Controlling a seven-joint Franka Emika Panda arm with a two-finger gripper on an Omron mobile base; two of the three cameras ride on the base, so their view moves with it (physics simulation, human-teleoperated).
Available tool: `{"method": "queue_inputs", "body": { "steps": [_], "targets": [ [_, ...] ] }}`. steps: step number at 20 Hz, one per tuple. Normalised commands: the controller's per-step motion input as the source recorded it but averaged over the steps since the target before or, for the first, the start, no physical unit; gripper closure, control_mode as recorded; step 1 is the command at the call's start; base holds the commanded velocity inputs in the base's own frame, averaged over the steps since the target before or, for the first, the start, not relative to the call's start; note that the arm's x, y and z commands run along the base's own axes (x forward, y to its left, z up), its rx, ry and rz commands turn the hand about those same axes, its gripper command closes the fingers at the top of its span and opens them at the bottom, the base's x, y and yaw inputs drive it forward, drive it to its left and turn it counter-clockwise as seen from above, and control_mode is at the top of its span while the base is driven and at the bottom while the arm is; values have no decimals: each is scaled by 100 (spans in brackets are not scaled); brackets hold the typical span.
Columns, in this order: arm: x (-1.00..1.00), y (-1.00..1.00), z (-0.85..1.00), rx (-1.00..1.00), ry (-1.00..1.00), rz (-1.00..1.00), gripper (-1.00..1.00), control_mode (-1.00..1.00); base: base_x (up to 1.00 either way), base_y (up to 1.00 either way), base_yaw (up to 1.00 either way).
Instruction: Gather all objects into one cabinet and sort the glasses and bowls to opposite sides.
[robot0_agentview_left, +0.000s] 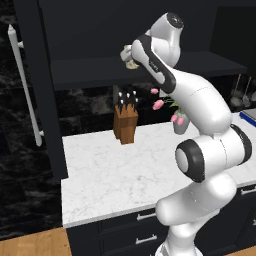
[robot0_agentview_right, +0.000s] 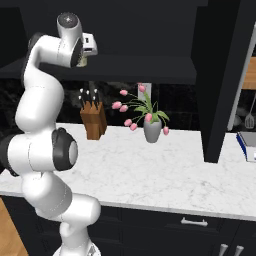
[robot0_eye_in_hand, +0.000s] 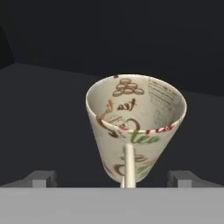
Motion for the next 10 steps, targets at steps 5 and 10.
{"method": "queue_inputs", "body": {
  "steps": [5,10],
  "targets": [
    [23,0,-14,0,5,0,-100,-100,0,0,0],
    [30,0,-12,0,5,0,-100,-100,0,0,0]
  ]
}}
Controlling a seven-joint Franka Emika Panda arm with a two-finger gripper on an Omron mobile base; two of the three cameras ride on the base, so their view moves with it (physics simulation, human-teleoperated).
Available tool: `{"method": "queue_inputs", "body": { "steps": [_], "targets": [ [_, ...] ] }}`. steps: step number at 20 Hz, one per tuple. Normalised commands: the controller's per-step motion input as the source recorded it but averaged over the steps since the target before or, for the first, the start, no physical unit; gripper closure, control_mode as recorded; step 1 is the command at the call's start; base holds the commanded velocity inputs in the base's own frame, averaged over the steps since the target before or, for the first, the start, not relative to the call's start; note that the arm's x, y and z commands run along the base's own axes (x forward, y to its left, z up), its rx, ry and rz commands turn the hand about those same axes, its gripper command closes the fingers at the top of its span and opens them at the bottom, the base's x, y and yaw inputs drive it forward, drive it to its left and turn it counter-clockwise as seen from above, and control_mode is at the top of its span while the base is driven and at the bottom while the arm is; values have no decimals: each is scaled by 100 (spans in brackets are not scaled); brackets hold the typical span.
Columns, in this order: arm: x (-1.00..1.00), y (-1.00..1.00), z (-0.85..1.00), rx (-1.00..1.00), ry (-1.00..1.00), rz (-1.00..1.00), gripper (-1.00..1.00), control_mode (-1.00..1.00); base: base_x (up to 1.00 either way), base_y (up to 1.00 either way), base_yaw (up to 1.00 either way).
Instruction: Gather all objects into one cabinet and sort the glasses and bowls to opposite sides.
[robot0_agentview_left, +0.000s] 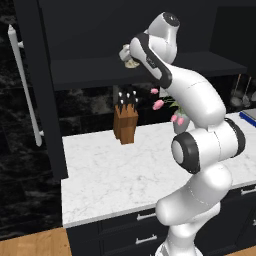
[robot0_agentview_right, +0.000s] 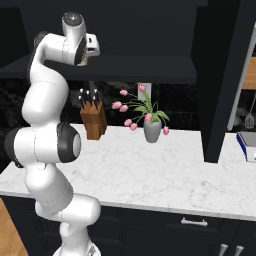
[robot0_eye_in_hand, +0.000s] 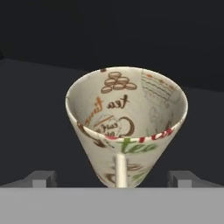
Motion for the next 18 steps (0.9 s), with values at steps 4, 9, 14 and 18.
{"method": "queue_inputs", "body": {
  "steps": [4,9,14,18],
  "targets": [
    [49,0,-18,0,2,0,-100,-100,0,0,0],
    [31,1,-13,0,5,0,-100,-100,0,0,0],
    [2,17,-18,0,4,0,100,-100,0,0,0],
    [0,15,-20,0,0,0,100,-100,0,0,0]
  ]
}}
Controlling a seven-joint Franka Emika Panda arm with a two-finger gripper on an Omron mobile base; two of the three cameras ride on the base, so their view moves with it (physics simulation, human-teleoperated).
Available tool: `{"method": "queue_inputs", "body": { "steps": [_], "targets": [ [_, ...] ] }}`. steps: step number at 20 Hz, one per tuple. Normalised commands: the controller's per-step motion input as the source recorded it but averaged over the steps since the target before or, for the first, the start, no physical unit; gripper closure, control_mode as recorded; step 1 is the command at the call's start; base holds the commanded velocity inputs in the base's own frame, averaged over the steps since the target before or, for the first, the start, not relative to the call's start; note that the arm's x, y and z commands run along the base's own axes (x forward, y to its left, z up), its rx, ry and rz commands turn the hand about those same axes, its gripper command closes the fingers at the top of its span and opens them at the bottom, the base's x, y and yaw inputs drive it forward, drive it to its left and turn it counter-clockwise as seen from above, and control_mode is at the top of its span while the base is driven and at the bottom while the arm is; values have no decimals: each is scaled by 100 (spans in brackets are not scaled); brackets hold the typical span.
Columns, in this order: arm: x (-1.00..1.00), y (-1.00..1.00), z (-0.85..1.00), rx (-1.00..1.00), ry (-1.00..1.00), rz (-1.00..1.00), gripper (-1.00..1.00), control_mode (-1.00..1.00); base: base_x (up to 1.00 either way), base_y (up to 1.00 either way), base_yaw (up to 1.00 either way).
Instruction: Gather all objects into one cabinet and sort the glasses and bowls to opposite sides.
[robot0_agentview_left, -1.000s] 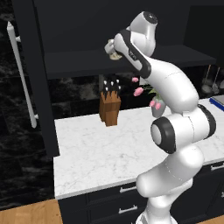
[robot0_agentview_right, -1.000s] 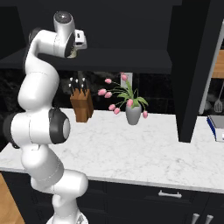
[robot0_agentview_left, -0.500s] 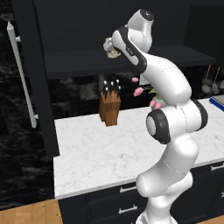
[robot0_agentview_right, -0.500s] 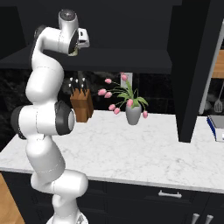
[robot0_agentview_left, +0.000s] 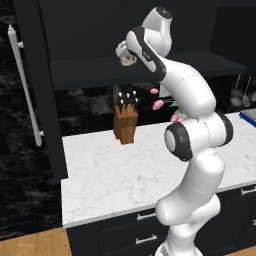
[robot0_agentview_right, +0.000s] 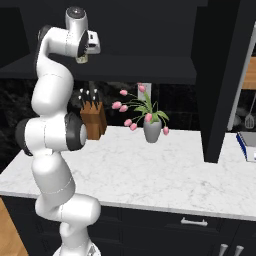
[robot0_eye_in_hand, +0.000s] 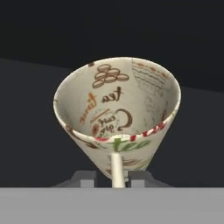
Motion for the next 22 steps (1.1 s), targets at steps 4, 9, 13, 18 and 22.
{"method": "queue_inputs", "body": {
  "steps": [4,9,13,18,22],
  "targets": [
    [0,6,-24,0,0,0,100,-100,0,0,0],
    [-20,0,-16,0,0,0,100,-100,0,0,0],
    [-52,3,-2,0,-3,0,100,-100,0,0,0],
    [-78,0,0,0,-7,0,100,-100,0,0,0],
    [-100,0,0,0,-9,-2,100,-100,0,0,0]
  ]
}}
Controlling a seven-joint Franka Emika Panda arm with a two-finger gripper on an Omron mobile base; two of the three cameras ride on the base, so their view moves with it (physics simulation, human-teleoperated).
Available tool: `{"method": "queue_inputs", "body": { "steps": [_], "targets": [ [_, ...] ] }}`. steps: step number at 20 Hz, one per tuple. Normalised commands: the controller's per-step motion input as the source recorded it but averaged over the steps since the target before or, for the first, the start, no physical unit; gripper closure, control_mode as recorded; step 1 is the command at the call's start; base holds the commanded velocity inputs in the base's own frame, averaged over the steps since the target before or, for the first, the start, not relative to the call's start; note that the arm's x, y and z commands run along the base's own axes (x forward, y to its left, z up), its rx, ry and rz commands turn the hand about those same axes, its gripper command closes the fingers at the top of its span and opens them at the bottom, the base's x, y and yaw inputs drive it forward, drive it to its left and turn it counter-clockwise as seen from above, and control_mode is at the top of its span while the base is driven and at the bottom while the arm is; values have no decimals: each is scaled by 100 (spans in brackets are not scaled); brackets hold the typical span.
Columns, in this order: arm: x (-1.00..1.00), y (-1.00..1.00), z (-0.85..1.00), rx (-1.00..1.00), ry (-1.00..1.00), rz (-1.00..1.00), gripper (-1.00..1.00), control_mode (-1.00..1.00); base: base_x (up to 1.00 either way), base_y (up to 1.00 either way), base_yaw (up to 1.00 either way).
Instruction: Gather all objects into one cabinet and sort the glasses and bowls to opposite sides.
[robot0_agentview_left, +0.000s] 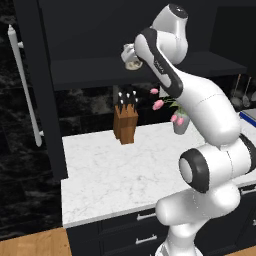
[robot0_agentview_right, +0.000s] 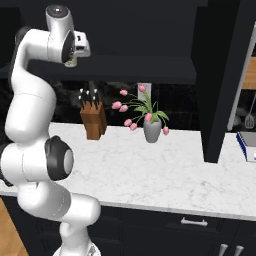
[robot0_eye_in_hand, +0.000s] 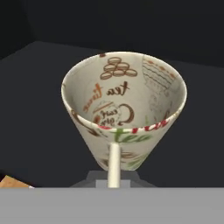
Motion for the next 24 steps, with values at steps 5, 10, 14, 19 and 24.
{"method": "queue_inputs", "body": {
  "steps": [5,10,14,19,24],
  "targets": [
    [-100,0,0,0,-6,-5,100,-100,0,0,0],
    [-100,0,3,2,1,-4,100,-100,0,0,0],
    [-100,-8,24,4,1,-6,100,-100,0,0,0],
    [-100,-7,5,2,2,-3,100,-100,0,0,0],
    [-96,-8,0,1,0,0,100,-100,0,0,0]
  ]
}}
